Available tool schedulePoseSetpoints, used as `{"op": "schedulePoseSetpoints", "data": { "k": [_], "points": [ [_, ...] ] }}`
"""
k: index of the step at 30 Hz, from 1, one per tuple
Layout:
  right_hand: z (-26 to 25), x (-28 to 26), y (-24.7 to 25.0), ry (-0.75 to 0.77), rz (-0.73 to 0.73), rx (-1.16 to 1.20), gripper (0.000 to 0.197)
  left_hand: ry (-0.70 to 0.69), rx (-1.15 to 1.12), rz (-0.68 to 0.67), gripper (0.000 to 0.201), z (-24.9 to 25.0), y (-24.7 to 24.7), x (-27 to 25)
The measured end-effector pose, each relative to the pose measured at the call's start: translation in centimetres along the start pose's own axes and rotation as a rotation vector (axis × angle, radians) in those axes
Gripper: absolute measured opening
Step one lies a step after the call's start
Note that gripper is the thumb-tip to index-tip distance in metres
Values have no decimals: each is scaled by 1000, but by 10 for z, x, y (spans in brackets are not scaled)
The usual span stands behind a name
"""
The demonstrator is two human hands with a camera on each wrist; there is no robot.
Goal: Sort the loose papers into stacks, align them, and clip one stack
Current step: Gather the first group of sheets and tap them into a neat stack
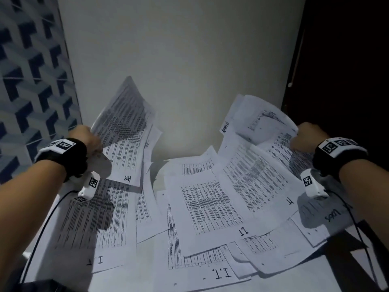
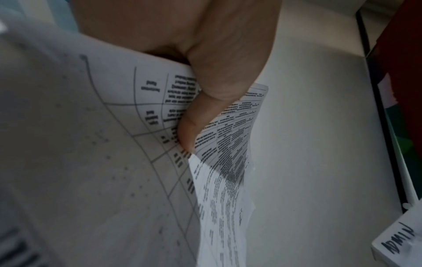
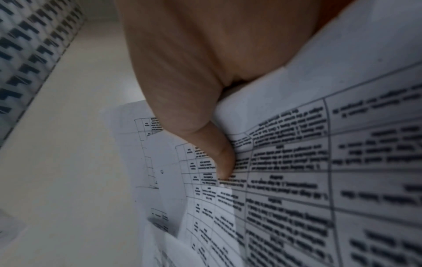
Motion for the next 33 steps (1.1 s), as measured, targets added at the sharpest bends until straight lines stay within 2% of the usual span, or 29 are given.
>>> {"op": "schedulePoseSetpoints", "data": {
  "k": [5,9,13,16,19,21,23,25,26,27,28,30,31,32,33],
  "points": [
    [-17,2,20,19,60,-18,15,-3,-14,41,12,3,6,-2],
    [-24,2,43,21,158,-9,16,-38,-21,99,9,15,18,-5],
    [-27,-3,76,23,298,56,12,-63,-59,170,19,25,36,-5],
    [-35,-11,106,67,431,147,14,-129,-118,250,19,39,52,-7],
    [-45,-23,133,114,569,257,25,-173,-182,337,16,48,70,-3],
    [-45,-32,154,135,663,378,30,-168,-200,394,17,51,82,-1],
    [-47,-35,170,211,687,563,28,-174,-225,442,18,55,94,-1],
    [-48,-27,176,290,611,880,13,-163,-301,502,20,55,105,0],
    [-47,-15,177,275,546,1014,3,-153,-349,519,23,53,108,2],
    [-45,-2,174,238,476,1093,10,-121,-390,514,25,49,106,6],
    [-46,18,166,179,343,1135,13,-89,-444,506,26,45,103,10],
    [-53,30,145,69,97,1247,11,-38,-610,497,36,40,97,16],
    [-55,32,137,46,29,1318,7,-14,-693,492,43,39,93,20],
    [-56,30,133,35,-8,1338,16,25,-738,461,45,37,88,21],
    [-59,30,131,56,-33,1364,26,67,-780,420,39,36,80,22]
  ]
}}
Point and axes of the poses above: each hand's wrist, its own x-axis towards the middle knuckle, its own y-axis out of the back of the hand, z = x × y, the point moved 10 cm from there along x, towards the middle knuckle, and after that the axes turned 13 degrees about -y, right-handed, at the moved point
